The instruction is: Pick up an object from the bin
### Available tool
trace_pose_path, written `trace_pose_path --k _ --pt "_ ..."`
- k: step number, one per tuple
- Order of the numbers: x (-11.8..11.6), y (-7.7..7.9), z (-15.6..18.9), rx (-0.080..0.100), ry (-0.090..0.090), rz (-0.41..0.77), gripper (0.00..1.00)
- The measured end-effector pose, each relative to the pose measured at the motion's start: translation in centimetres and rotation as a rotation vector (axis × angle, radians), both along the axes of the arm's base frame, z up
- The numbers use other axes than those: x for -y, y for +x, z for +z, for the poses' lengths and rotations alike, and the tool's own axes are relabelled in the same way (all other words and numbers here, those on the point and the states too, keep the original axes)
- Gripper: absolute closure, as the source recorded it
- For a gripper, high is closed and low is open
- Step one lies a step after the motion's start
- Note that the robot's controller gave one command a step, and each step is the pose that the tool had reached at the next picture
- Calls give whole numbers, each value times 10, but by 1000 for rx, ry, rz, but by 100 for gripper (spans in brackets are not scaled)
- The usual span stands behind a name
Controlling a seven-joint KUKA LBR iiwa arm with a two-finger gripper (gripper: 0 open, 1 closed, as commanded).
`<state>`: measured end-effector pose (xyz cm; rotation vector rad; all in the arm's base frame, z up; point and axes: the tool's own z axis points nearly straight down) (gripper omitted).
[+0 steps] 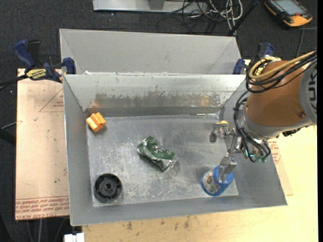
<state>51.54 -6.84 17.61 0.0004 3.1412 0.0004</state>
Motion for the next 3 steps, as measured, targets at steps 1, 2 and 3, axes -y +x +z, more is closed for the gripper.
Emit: trace_pose_path --k 1,2,3 --pt "-2 -14 -106 -4 1 106 100" --pt "-2 -14 -106 -4 1 106 100" --pt "12 -14 64 6 -1 142 100"
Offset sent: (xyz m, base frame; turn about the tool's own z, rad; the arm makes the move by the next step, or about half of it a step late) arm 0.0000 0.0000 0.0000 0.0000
